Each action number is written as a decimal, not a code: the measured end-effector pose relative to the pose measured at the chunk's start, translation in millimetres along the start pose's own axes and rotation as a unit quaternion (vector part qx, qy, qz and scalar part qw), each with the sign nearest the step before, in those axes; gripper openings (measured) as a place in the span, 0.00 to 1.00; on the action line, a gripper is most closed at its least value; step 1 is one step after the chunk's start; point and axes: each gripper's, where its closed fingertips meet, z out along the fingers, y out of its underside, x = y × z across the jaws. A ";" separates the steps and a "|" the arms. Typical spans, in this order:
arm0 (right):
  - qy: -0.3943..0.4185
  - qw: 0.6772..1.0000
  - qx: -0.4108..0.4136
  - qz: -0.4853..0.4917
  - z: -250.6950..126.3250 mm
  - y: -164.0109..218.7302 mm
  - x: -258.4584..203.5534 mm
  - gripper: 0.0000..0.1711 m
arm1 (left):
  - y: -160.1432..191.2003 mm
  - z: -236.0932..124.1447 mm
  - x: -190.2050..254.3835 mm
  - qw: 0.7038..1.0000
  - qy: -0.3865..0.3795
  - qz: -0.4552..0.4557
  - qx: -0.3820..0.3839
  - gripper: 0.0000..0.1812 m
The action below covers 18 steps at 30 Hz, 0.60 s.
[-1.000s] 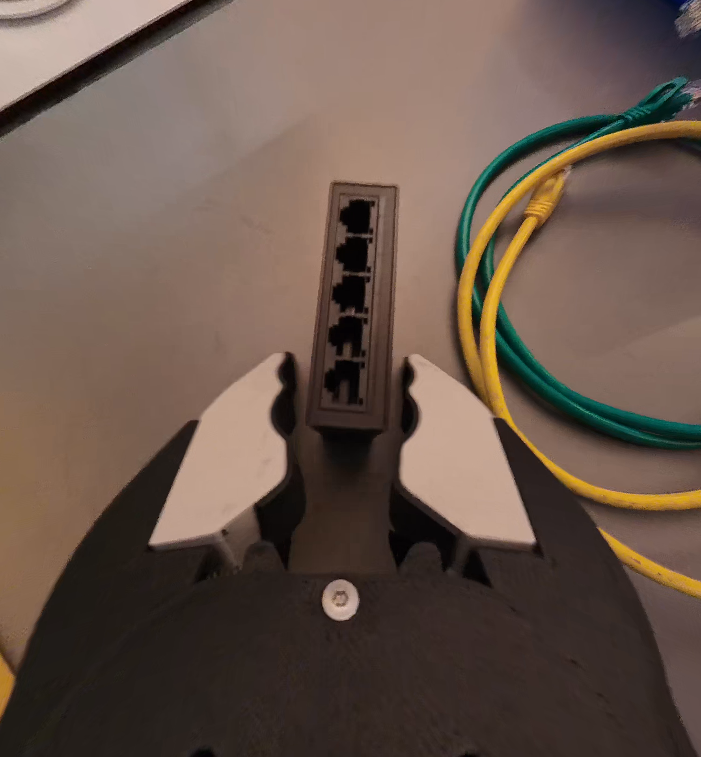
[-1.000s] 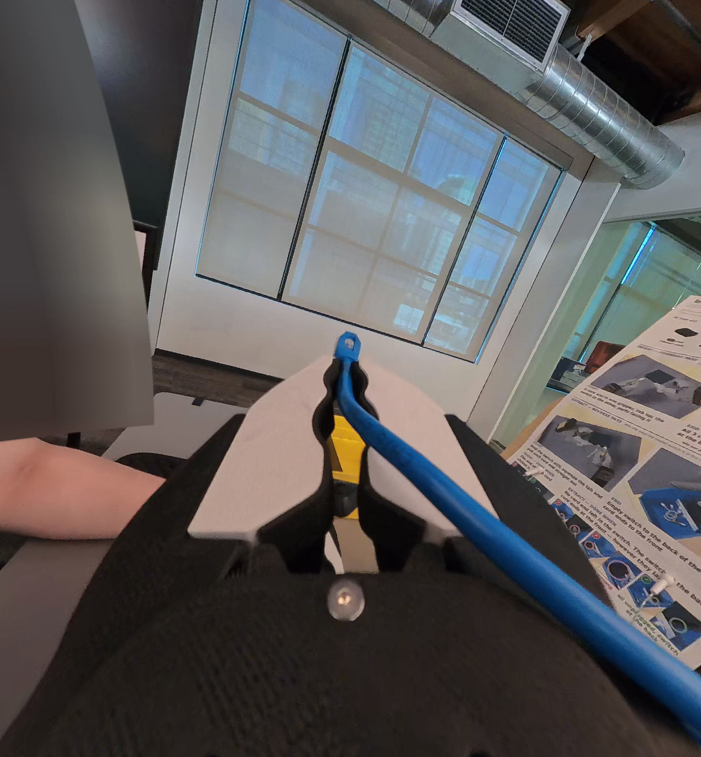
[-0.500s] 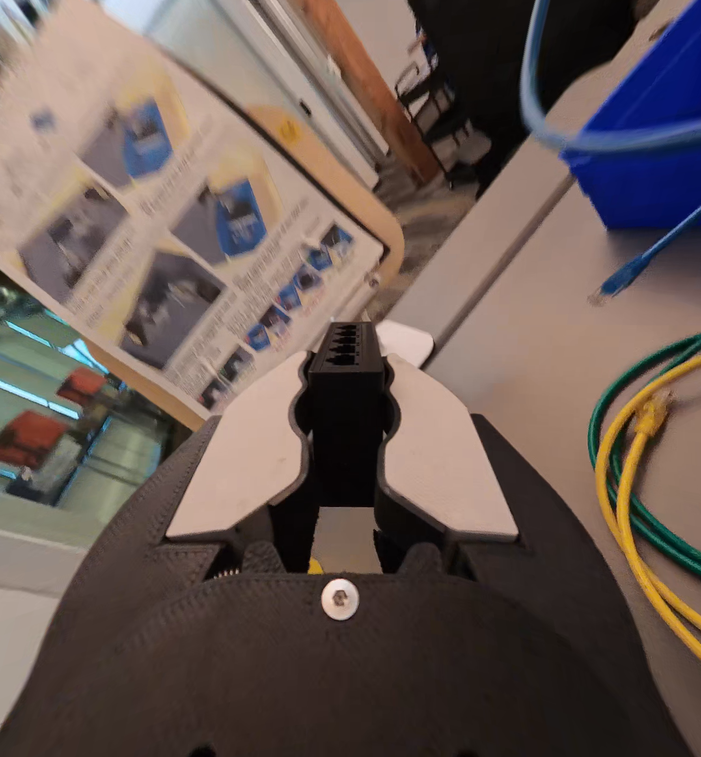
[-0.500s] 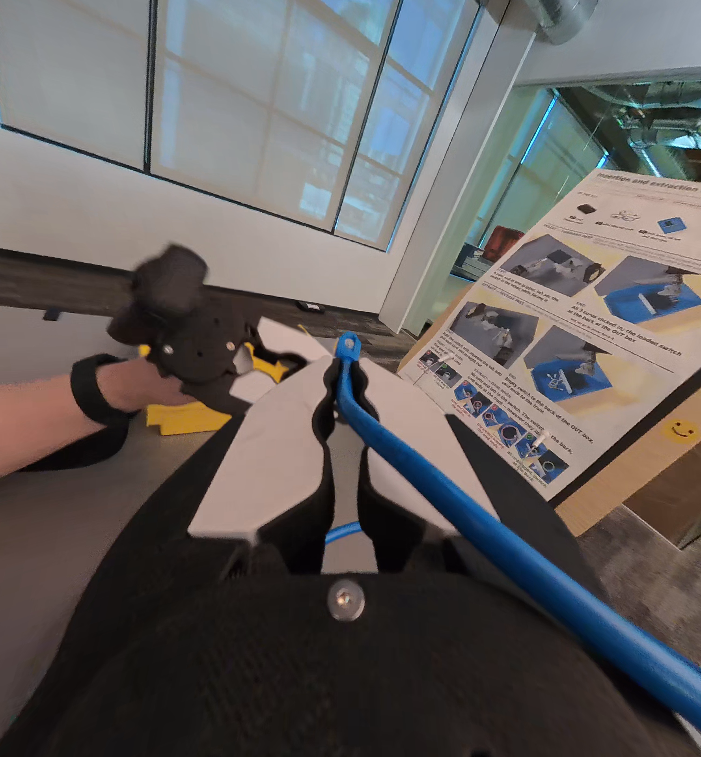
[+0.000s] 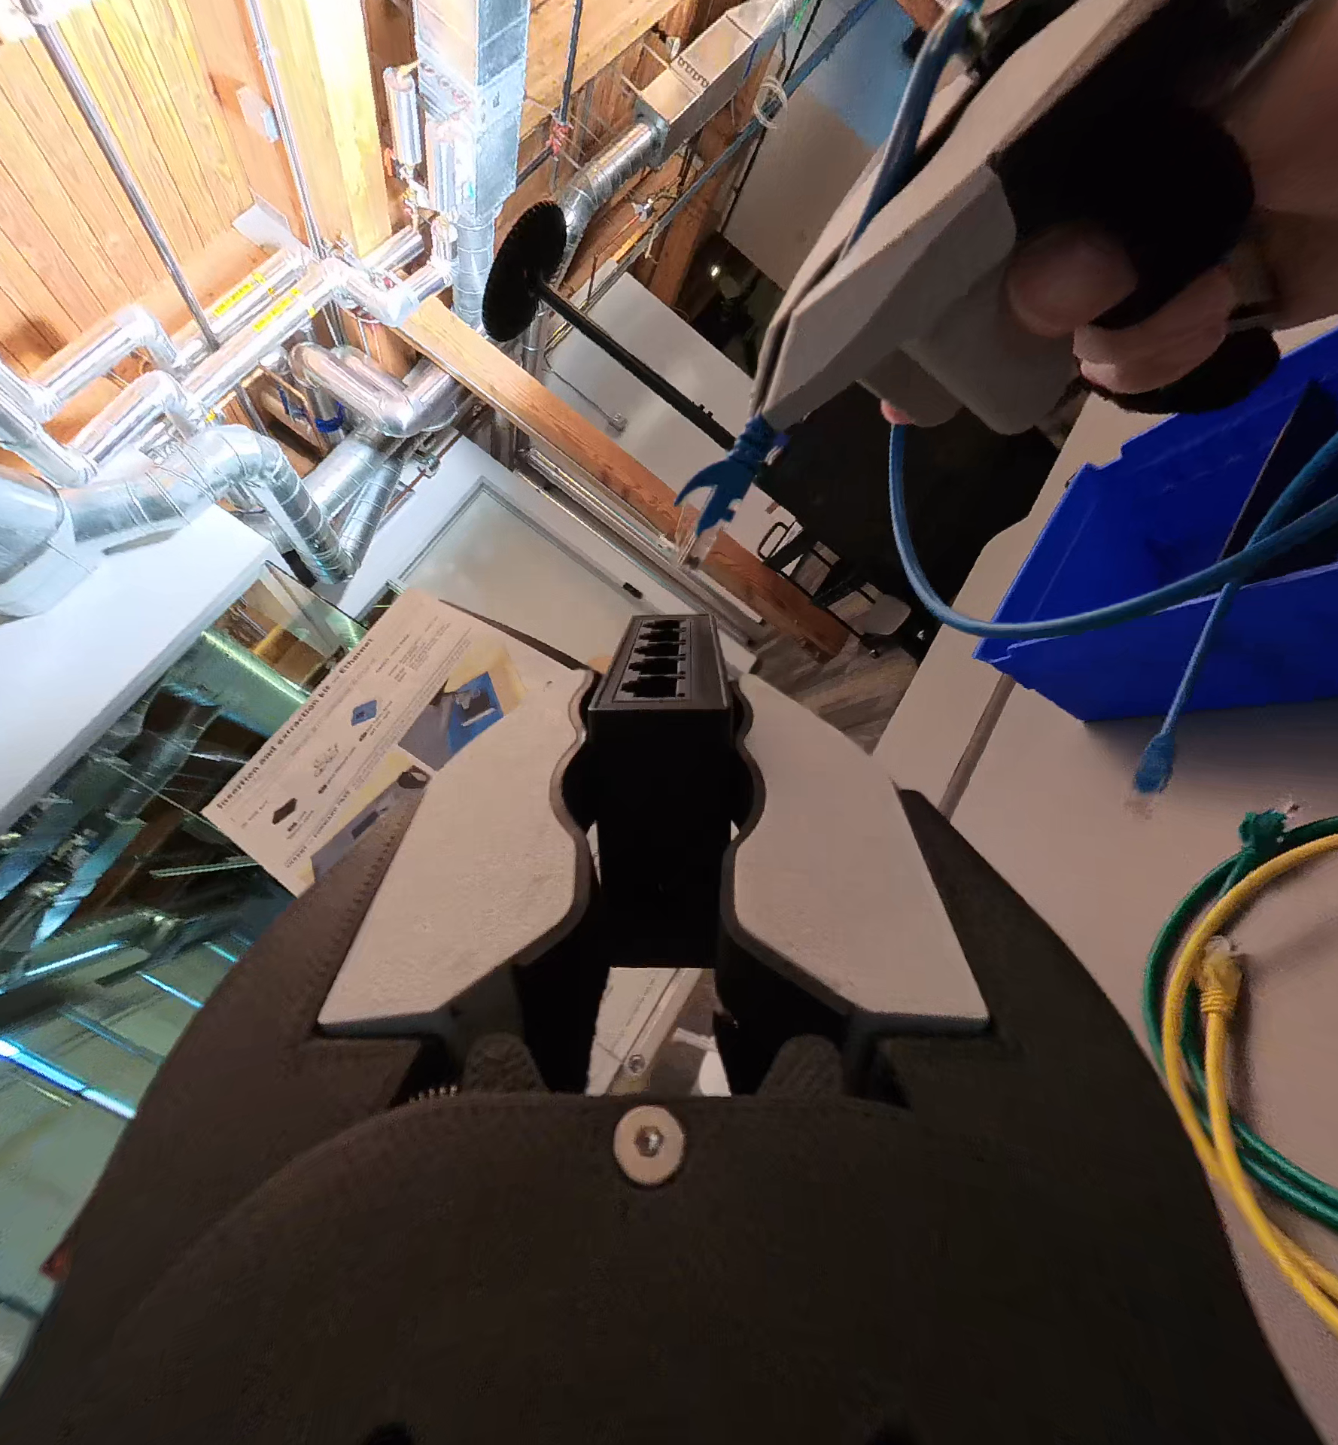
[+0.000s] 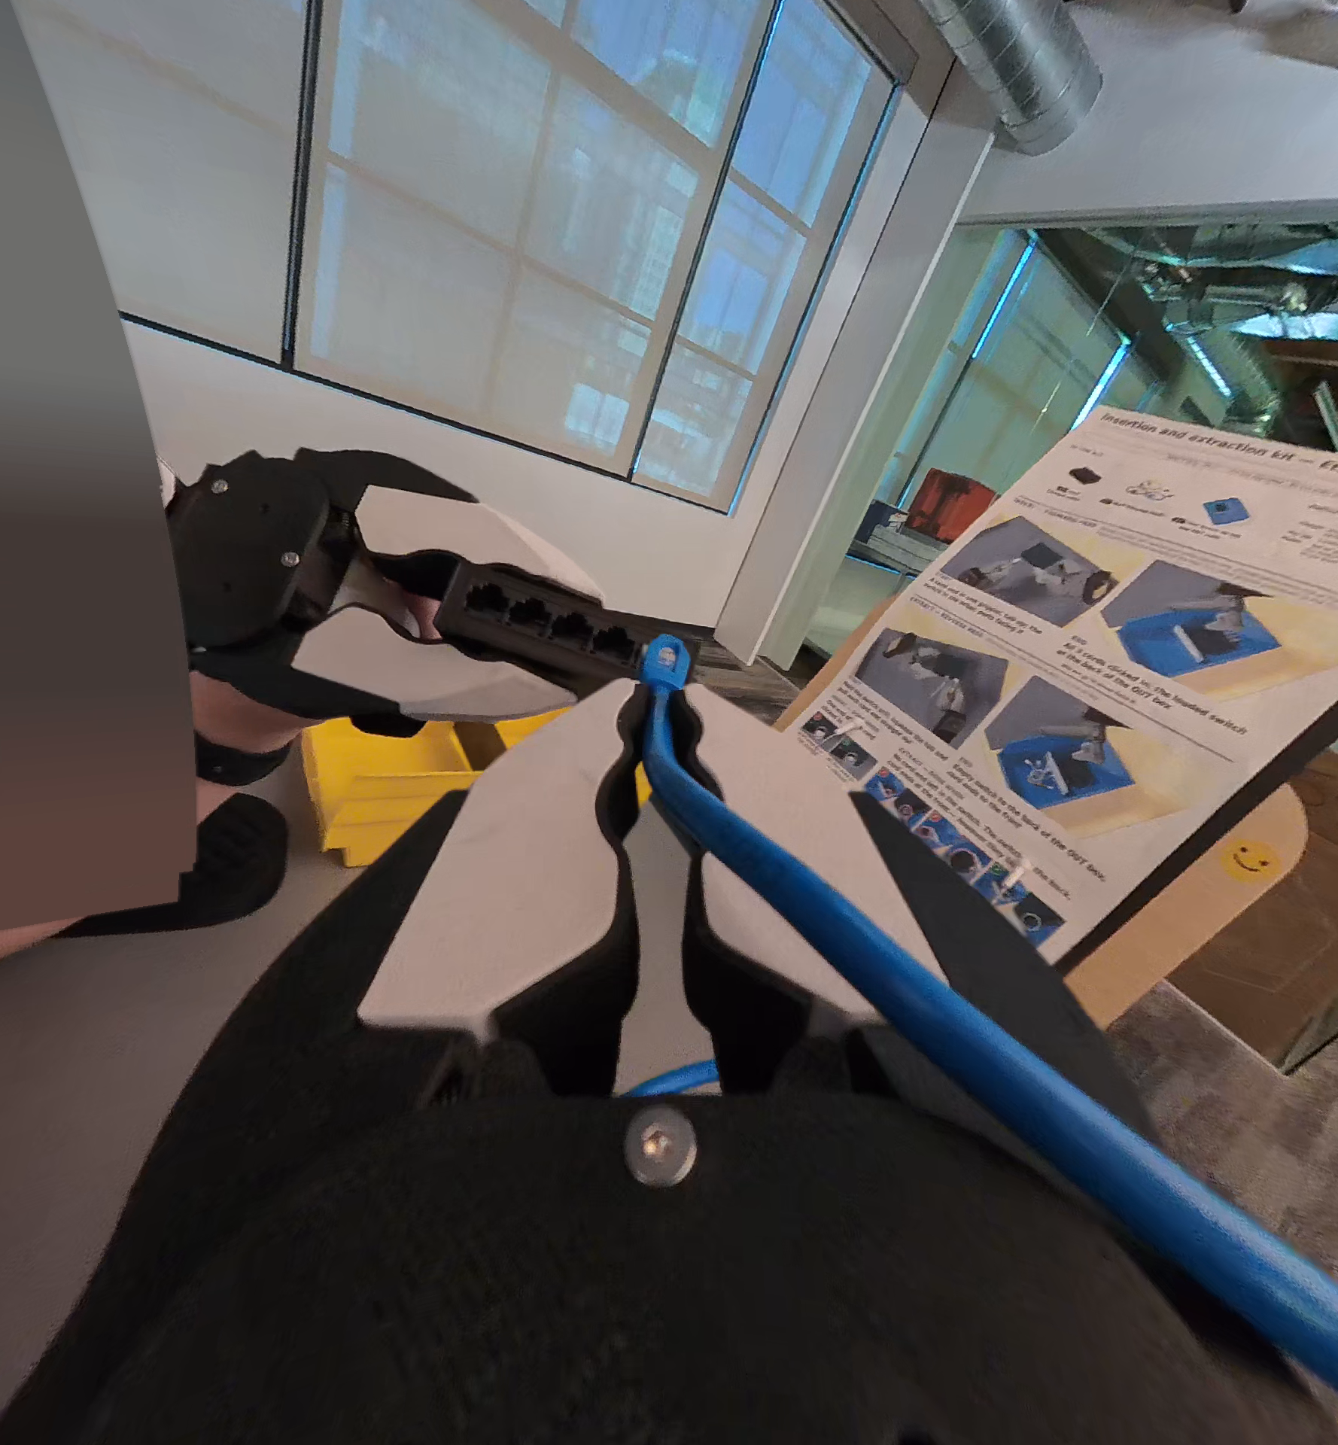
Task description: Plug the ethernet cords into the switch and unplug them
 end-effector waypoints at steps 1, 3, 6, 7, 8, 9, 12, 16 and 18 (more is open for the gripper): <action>-0.003 1.000 -0.002 0.006 0.1 0.0 -1.2 0.04 | 0.0 -0.8 0.4 1.000 -0.002 0.011 -0.004 0.15; -0.006 1.000 -0.006 0.013 0.2 0.9 -2.2 0.04 | -1.9 -2.5 0.7 0.999 -0.008 0.030 -0.008 0.15; -0.022 0.999 -0.003 0.037 -0.4 0.8 -3.9 0.03 | -8.5 -5.2 5.5 0.999 0.002 0.035 -0.001 0.15; -0.030 0.998 0.000 0.047 -0.9 0.3 -4.7 0.03 | -9.6 -5.9 5.6 0.999 0.001 0.041 -0.002 0.15; -0.035 0.998 0.000 0.054 -1.4 0.1 -5.1 0.03 | -9.6 -6.5 6.3 0.999 0.001 0.047 -0.006 0.15; -0.037 0.998 0.002 0.055 -2.4 -0.8 -4.9 0.03 | -9.0 -7.0 5.5 0.999 -0.003 0.052 -0.011 0.15; -0.035 0.998 0.015 0.047 -6.3 -6.2 -4.0 0.03 | -6.0 -8.3 0.1 0.999 -0.013 0.042 -0.015 0.15; -0.008 0.999 0.017 0.049 -5.8 -0.6 8.6 0.03 | -11.6 -15.8 -23.4 0.995 -0.023 -0.091 0.030 0.16; 0.000 0.996 0.007 0.087 2.9 15.2 18.0 0.03 | -21.2 -22.2 -33.5 0.979 -0.002 -0.192 0.071 0.16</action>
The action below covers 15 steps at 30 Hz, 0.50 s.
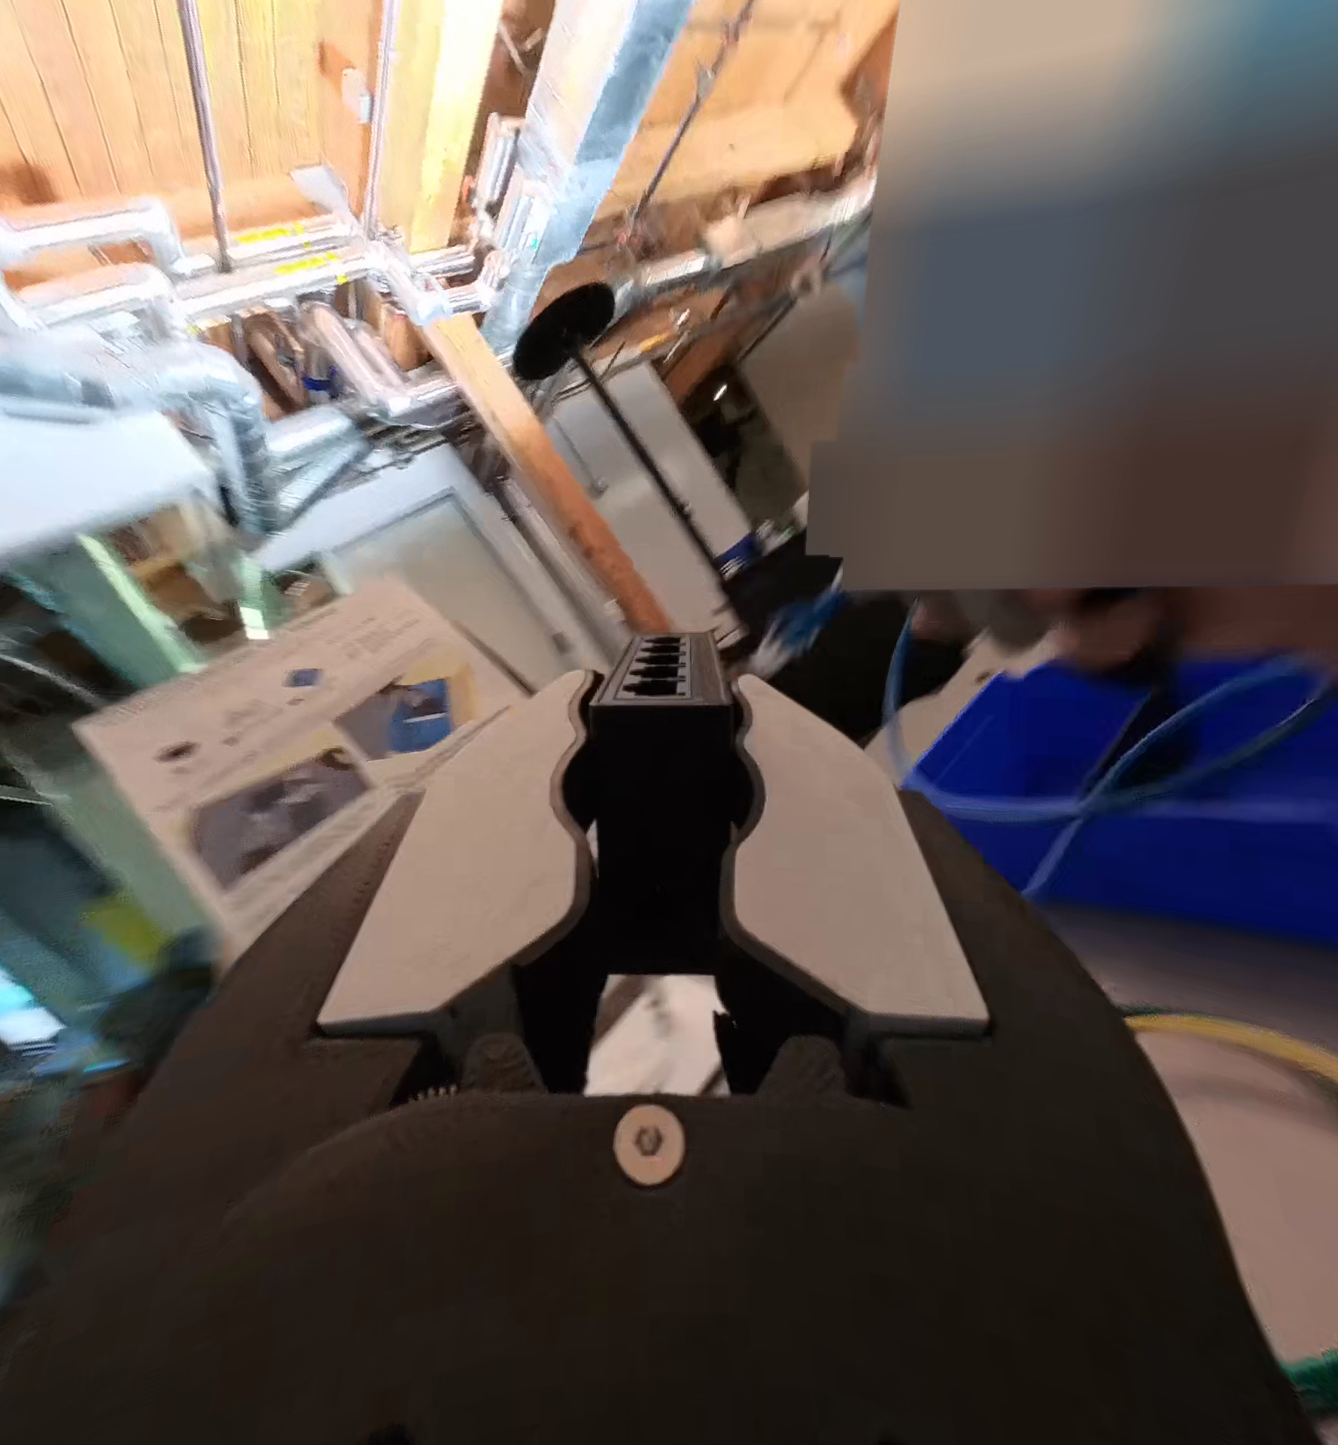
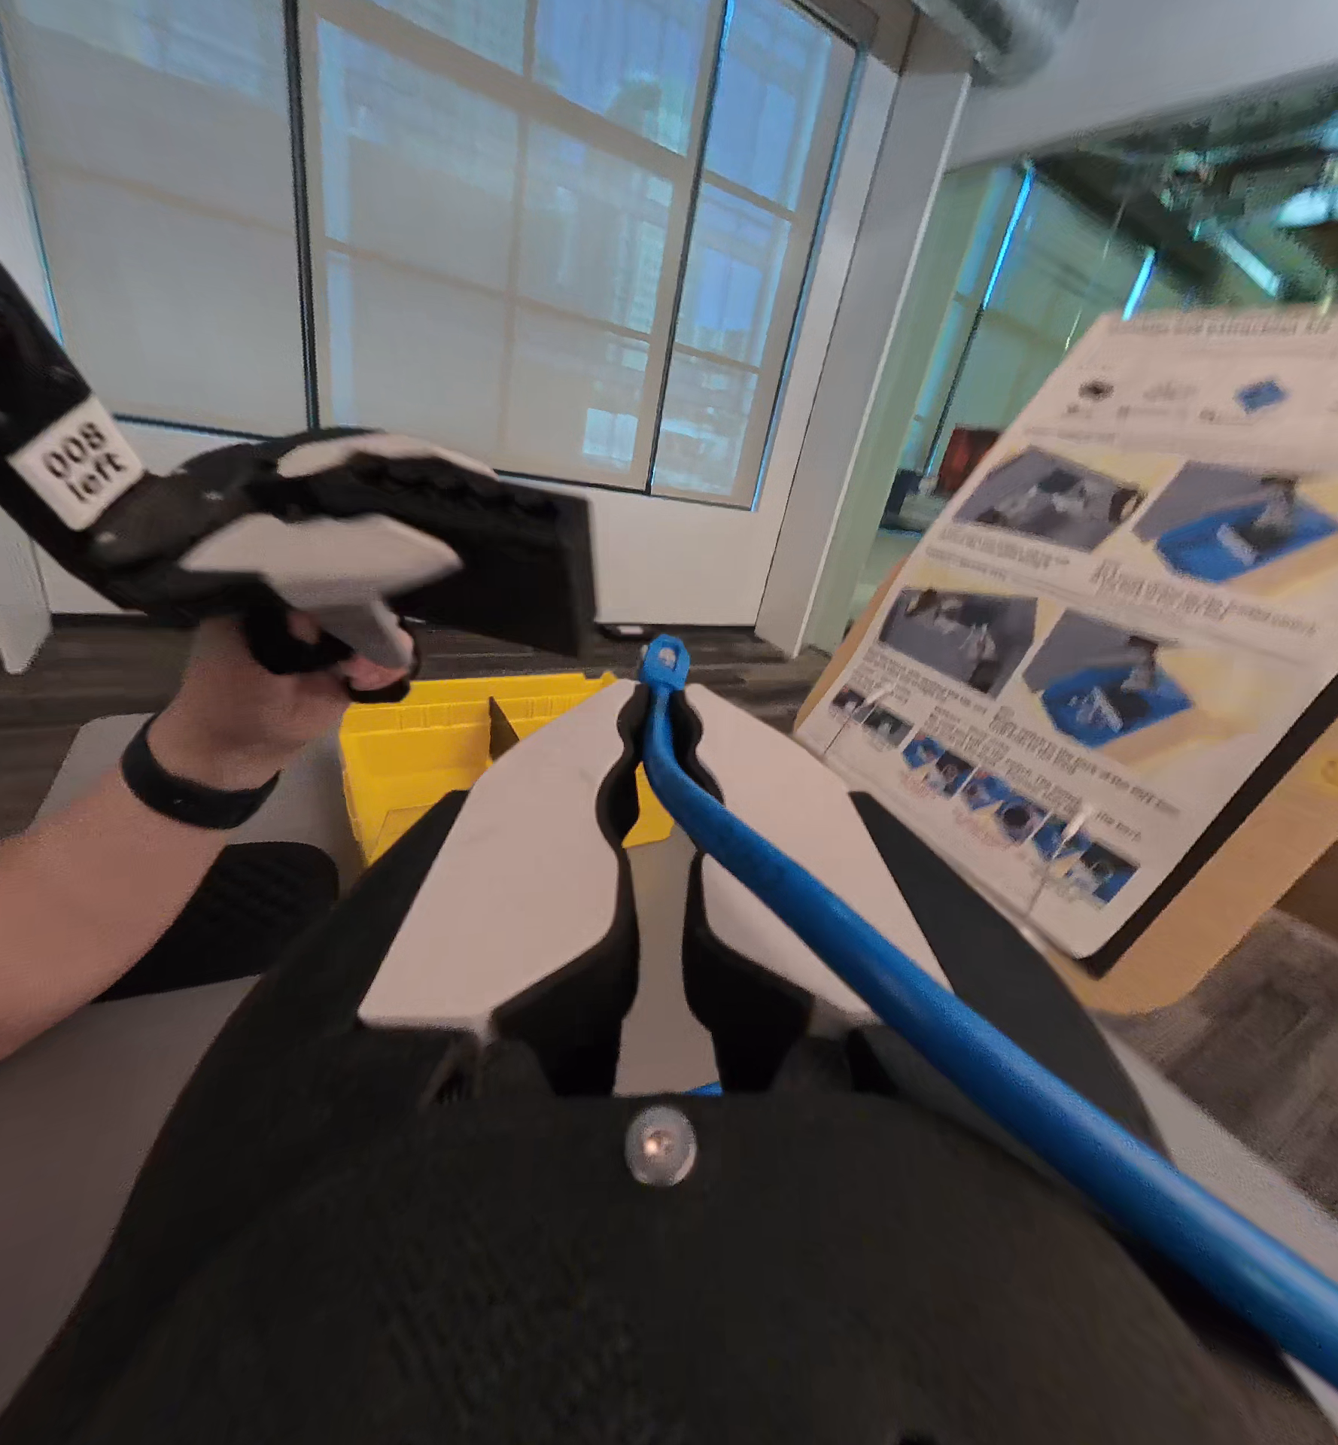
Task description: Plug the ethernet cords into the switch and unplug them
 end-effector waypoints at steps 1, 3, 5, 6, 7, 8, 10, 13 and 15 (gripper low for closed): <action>-0.004 1.000 -0.012 0.029 8.6 12.4 2.9 0.03 | -8.4 -2.8 -1.5 0.998 0.012 -0.047 0.027 0.16; -0.027 0.995 -0.038 0.083 32.3 42.5 -2.1 0.03 | -19.1 -6.3 -2.2 0.990 0.036 -0.116 0.065 0.16; -0.054 0.991 -0.047 0.113 53.9 64.7 -18.2 0.03 | -19.8 -4.1 0.0 0.982 0.054 -0.161 0.078 0.16; -0.058 0.991 -0.049 0.114 60.4 70.9 -24.5 0.04 | -16.9 -1.6 1.4 0.981 0.058 -0.171 0.078 0.16; -0.058 0.991 -0.045 0.114 64.0 73.3 -28.5 0.04 | -12.6 1.2 1.5 0.980 0.054 -0.174 0.075 0.16; -0.056 0.991 -0.034 0.118 65.6 72.4 -31.1 0.04 | -8.4 3.9 1.4 0.980 0.050 -0.176 0.072 0.16; -0.047 0.990 -0.004 0.132 65.4 65.9 -32.2 0.03 | -1.6 9.8 6.9 0.978 0.063 -0.189 0.062 0.16; -0.014 0.992 0.019 0.121 62.9 64.0 -24.2 0.04 | -1.1 15.2 14.8 0.971 0.079 -0.211 0.074 0.16; -0.011 0.988 0.044 0.146 59.5 59.3 -19.2 0.04 | 0.7 16.2 15.1 0.972 0.078 -0.211 0.068 0.16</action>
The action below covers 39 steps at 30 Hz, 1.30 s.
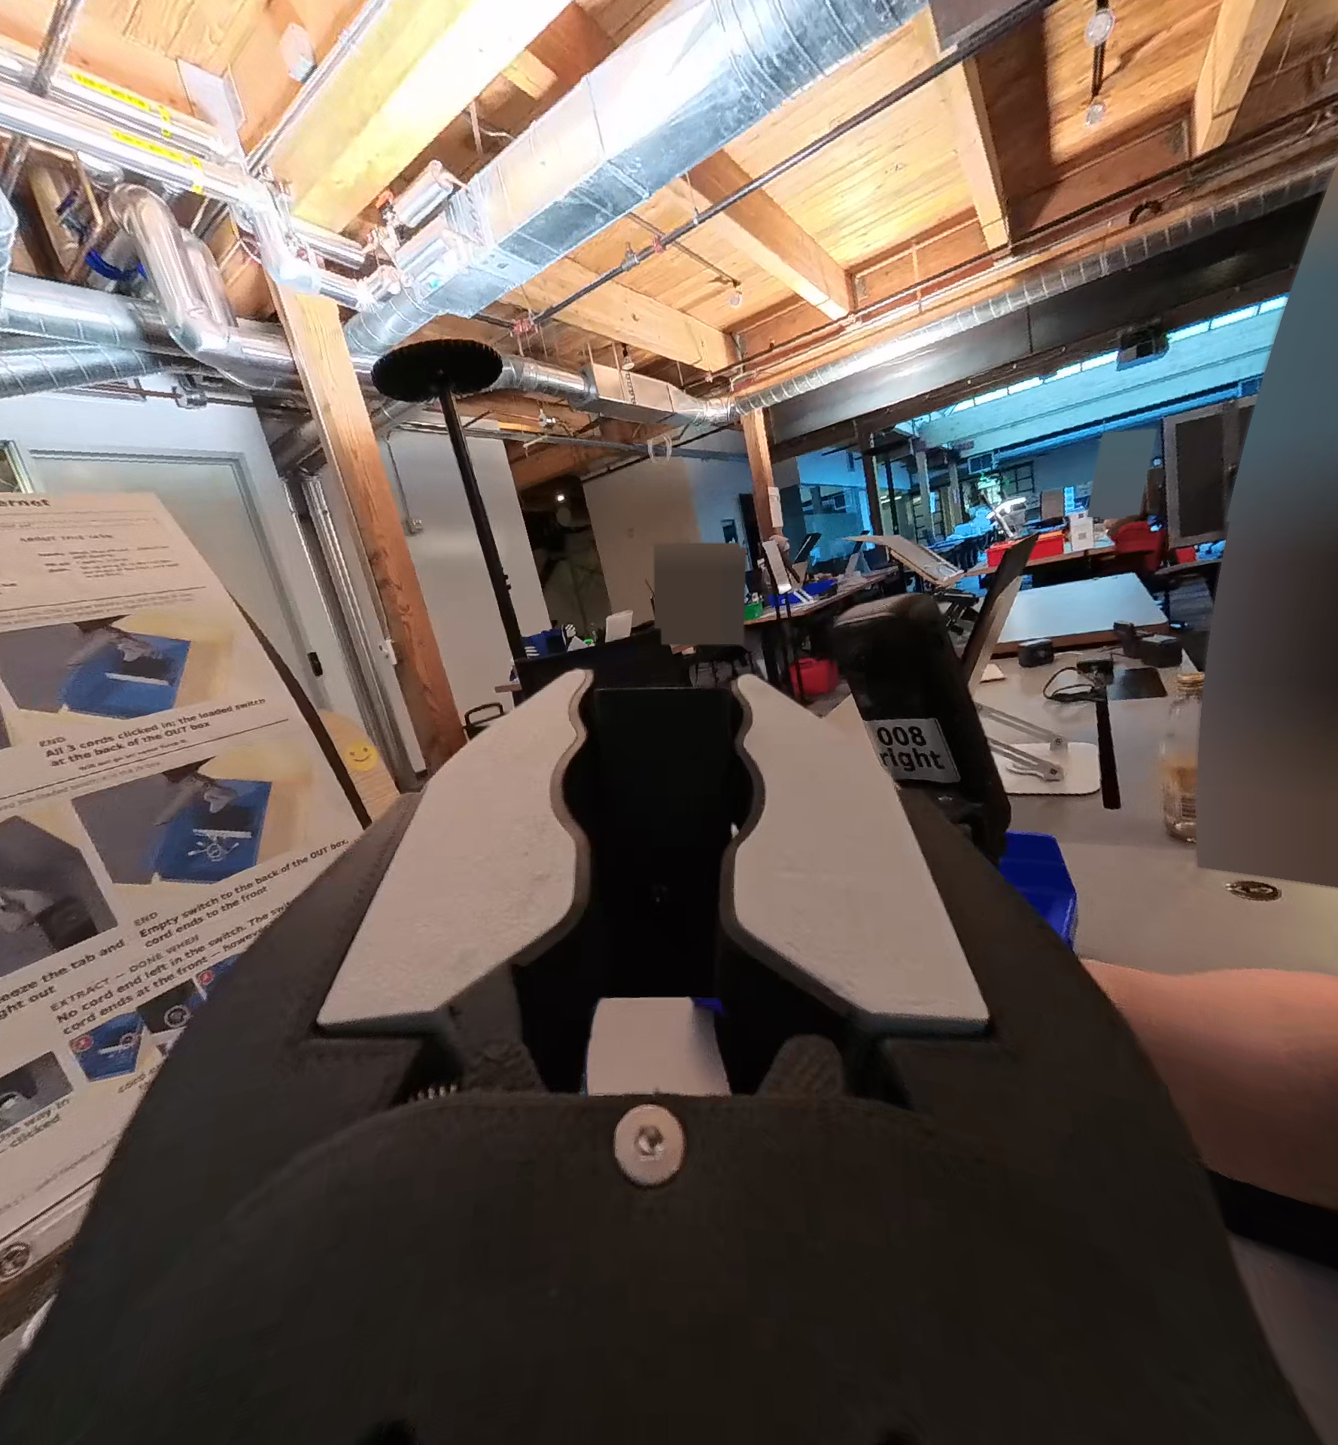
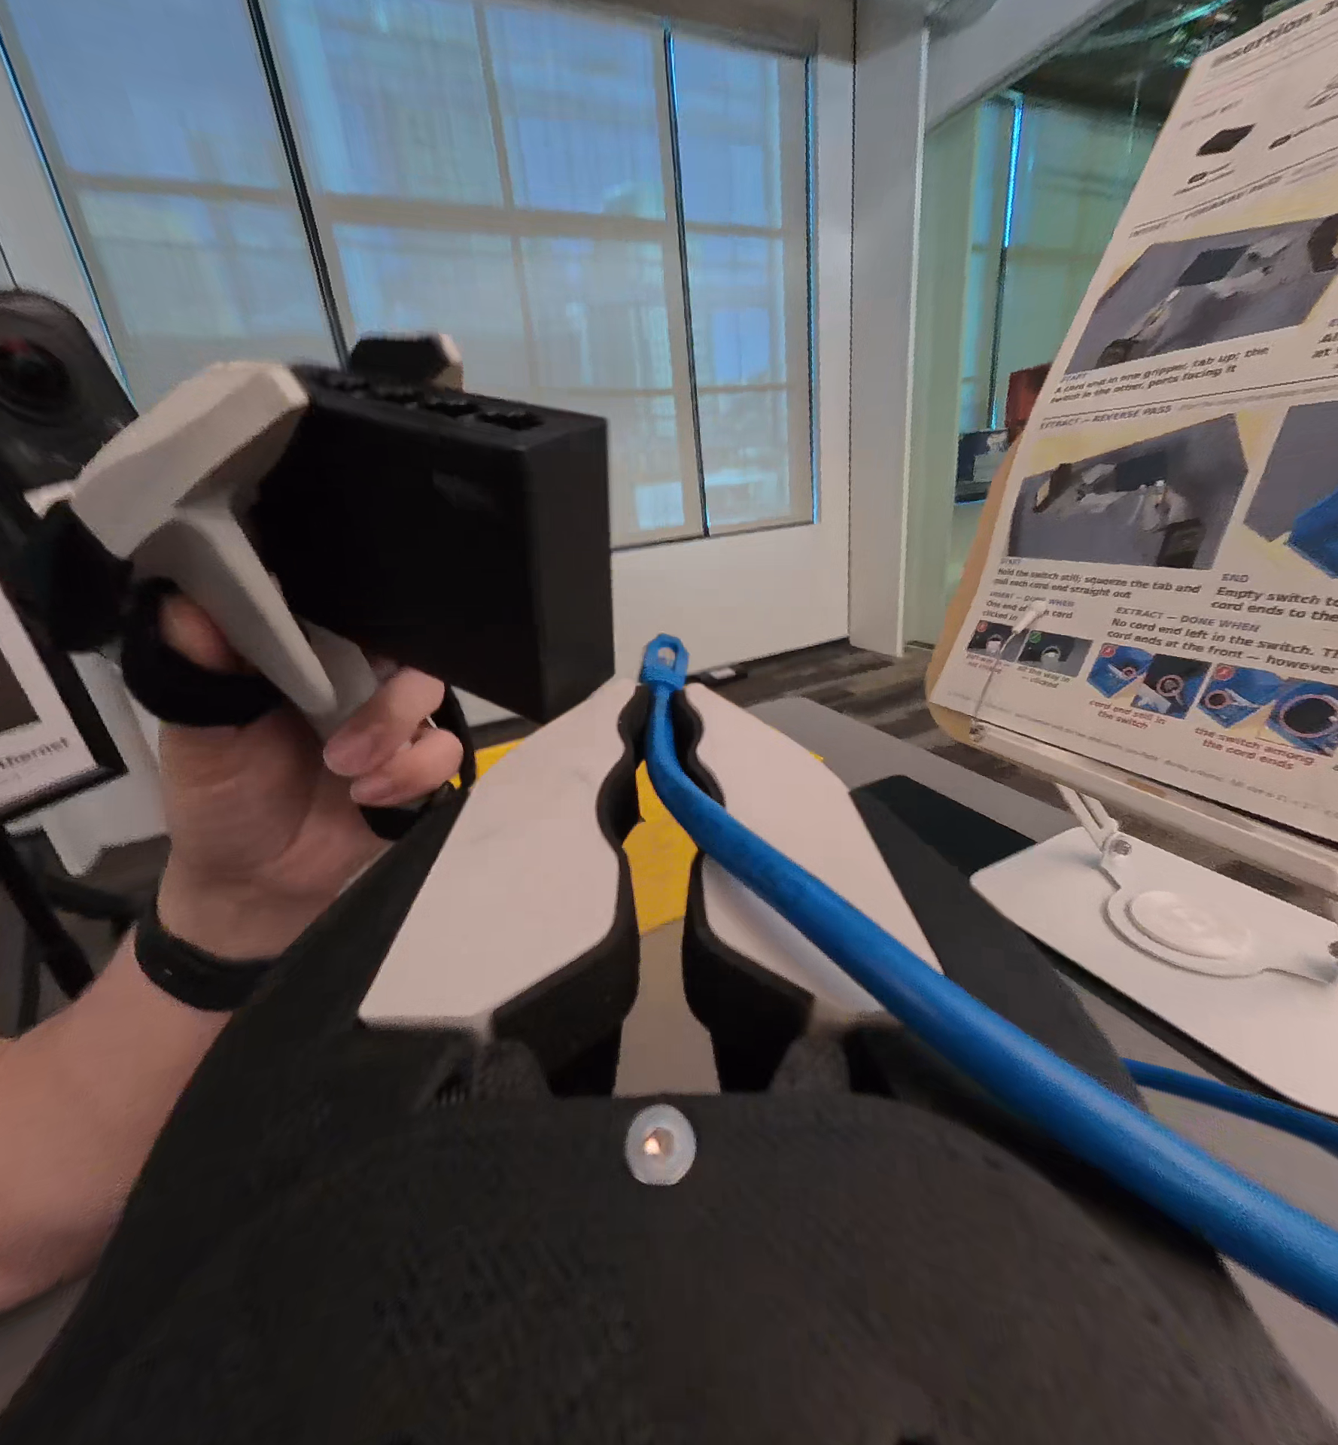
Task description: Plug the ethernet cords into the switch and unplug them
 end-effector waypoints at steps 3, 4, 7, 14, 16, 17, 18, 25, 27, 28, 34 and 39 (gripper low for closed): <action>-0.018 0.998 0.040 0.048 -4.7 -10.7 1.5 0.04 | 2.8 0.9 0.1 1.000 0.006 -0.015 -0.011 0.16; -0.023 0.997 0.048 0.061 -5.8 -12.6 1.5 0.04 | 3.9 1.9 0.7 1.000 0.007 -0.023 -0.012 0.16; -0.035 0.996 0.044 0.064 -4.3 -12.0 -5.0 0.04 | 24.9 12.2 7.4 0.997 0.017 -0.033 -0.063 0.16; 0.008 1.000 -0.002 -0.003 -3.4 -4.5 2.7 0.04 | 53.3 21.9 16.7 0.992 0.021 0.001 -0.121 0.16; 0.012 1.000 -0.018 -0.018 -3.3 -2.2 5.5 0.04 | 55.8 22.1 15.1 0.992 0.007 0.020 -0.122 0.16; 0.011 0.999 -0.020 -0.022 -3.0 -1.5 5.6 0.04 | 55.8 22.3 14.2 0.993 -0.003 0.024 -0.116 0.16; 0.010 0.999 -0.021 -0.022 -2.7 -1.2 5.3 0.04 | 54.9 22.4 13.8 0.994 -0.012 0.033 -0.104 0.16; 0.011 0.996 -0.058 -0.074 3.5 12.2 -0.7 0.04 | 65.9 26.6 19.7 0.992 -0.018 0.066 -0.109 0.21; 0.018 0.992 -0.071 -0.100 5.3 17.1 -1.1 0.04 | 66.5 26.6 22.0 0.991 -0.014 0.077 -0.111 0.17; 0.018 0.992 -0.071 -0.100 5.6 17.4 -1.0 0.04 | 67.0 26.1 21.8 0.989 -0.015 0.087 -0.115 0.17; 0.036 0.992 -0.089 -0.086 4.6 25.0 16.4 0.03 | 64.1 20.5 10.0 0.964 -0.064 0.219 -0.134 0.17; 0.112 0.986 -0.048 -0.116 -19.1 -5.2 57.4 0.03 | 59.1 -4.3 -37.5 0.867 -0.169 0.428 -0.189 0.16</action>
